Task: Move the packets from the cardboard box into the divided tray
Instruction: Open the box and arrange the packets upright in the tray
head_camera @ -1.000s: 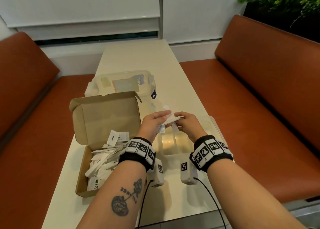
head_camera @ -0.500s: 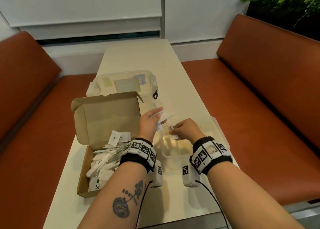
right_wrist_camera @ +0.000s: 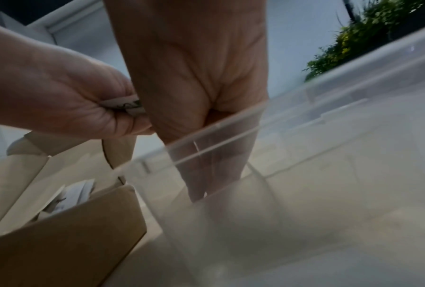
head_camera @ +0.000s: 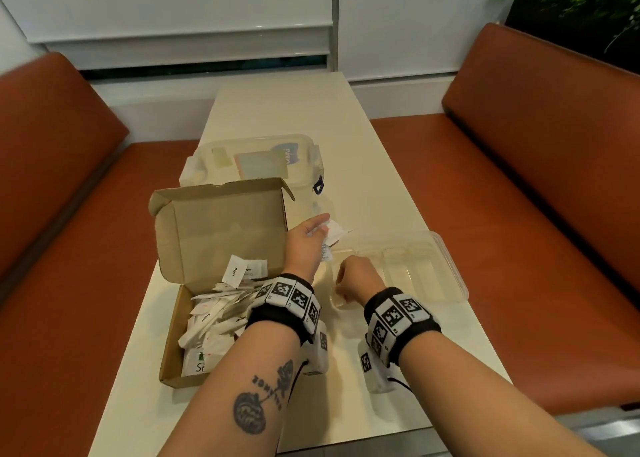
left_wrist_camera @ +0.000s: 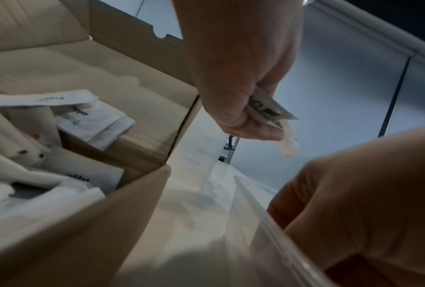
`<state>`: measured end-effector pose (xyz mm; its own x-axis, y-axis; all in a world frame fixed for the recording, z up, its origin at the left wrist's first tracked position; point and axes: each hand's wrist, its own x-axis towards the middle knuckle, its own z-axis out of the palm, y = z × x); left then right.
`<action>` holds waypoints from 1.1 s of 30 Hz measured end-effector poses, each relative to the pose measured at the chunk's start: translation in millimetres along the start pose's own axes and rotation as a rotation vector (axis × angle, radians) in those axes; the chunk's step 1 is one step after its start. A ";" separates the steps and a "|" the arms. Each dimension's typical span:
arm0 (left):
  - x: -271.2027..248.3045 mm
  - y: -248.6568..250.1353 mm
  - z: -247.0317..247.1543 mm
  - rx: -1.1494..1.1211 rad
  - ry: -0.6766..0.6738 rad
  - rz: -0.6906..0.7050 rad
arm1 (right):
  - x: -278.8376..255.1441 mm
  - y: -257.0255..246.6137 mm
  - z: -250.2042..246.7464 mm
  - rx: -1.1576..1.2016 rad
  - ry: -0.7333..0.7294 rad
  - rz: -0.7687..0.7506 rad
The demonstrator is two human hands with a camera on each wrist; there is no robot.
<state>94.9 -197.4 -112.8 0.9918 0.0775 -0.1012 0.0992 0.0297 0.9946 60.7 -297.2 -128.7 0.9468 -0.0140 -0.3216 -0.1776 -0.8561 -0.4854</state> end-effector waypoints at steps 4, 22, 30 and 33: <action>-0.6 0.9 2.1 0.009 -0.010 -0.002 | -1.3 0.8 2.5 -0.161 -0.027 -0.071; -3.5 -0.1 1.8 0.030 -0.053 0.047 | 1.4 20.8 -15.0 0.155 0.281 -0.117; -11.9 0.3 4.6 -0.008 -0.094 -0.043 | -0.4 10.0 -47.6 1.095 0.319 0.026; -14.7 1.9 5.9 -0.035 -0.153 -0.134 | -0.5 11.9 -48.3 1.119 0.349 -0.005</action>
<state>81.0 -204.4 -109.2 0.9709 -0.0812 -0.2254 0.2307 0.0640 0.9709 71.0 -332.4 -95.0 0.9397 -0.3016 -0.1614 -0.1462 0.0725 -0.9866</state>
